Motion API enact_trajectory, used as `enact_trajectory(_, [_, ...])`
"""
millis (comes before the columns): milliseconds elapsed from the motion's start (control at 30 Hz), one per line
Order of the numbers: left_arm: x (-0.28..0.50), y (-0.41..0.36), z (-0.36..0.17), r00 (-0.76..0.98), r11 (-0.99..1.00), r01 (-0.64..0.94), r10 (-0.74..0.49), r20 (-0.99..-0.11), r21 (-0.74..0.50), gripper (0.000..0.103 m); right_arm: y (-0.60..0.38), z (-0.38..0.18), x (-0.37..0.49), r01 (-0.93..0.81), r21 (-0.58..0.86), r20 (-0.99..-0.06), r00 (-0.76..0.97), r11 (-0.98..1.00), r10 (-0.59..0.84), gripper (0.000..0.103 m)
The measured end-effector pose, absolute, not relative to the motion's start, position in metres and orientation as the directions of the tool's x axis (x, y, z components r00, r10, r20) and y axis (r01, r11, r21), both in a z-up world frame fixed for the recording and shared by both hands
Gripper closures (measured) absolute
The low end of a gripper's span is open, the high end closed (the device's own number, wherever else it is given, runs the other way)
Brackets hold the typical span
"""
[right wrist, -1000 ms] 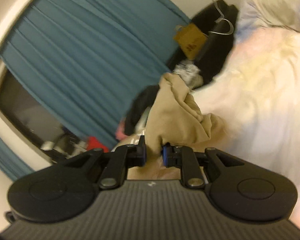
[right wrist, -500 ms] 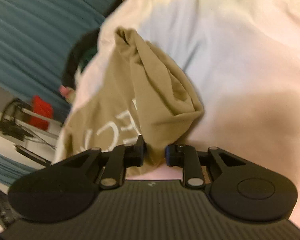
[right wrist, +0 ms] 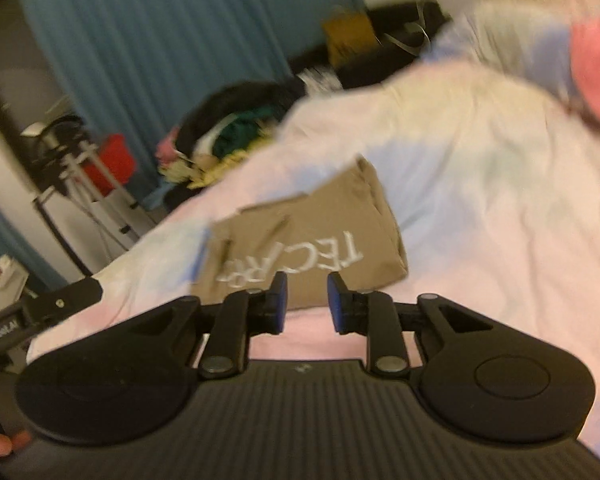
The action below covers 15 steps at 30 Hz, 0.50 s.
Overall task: Fold clothes
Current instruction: 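Lay the folded T-shirt on the bed and open both grippers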
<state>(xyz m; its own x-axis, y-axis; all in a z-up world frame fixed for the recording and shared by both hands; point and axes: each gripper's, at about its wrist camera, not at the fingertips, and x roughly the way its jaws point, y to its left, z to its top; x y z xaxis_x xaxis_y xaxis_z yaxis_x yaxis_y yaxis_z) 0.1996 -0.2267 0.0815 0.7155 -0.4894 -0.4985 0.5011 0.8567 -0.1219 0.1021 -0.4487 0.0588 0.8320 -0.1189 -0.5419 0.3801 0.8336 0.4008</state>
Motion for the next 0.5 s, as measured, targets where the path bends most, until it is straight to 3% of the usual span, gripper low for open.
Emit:
enact_trajectory(67, [0.167,-0.213,0.100,0.743,0.857,0.508,-0.484,-0.463,-0.081,0.000,-0.436,0.075,0.088,0.349,0.379,-0.501,0.856,0.857,-0.127,0.045])
enact_trajectory(167, [0.119,-0.189,0.120,0.785,0.869,0.494,-0.463,-0.411,-0.036,0.000,-0.413,0.091,0.058,0.316,0.352,-0.436,0.888,0.881,-0.145,0.020])
enact_trajectory(333, [0.044,-0.135,0.122,0.840,0.892,0.451,-0.436,-0.324,-0.031,0.000,-0.380,0.095,0.009,0.291,0.338,-0.375,0.914,0.895,-0.155,0.020])
enact_trajectory(500, [0.010,-0.101,0.102,0.855,0.910,0.409,-0.408,-0.320,-0.069,0.000,-0.356,0.071,-0.009,0.299,0.271,-0.346,0.917,0.915,-0.197,0.020])
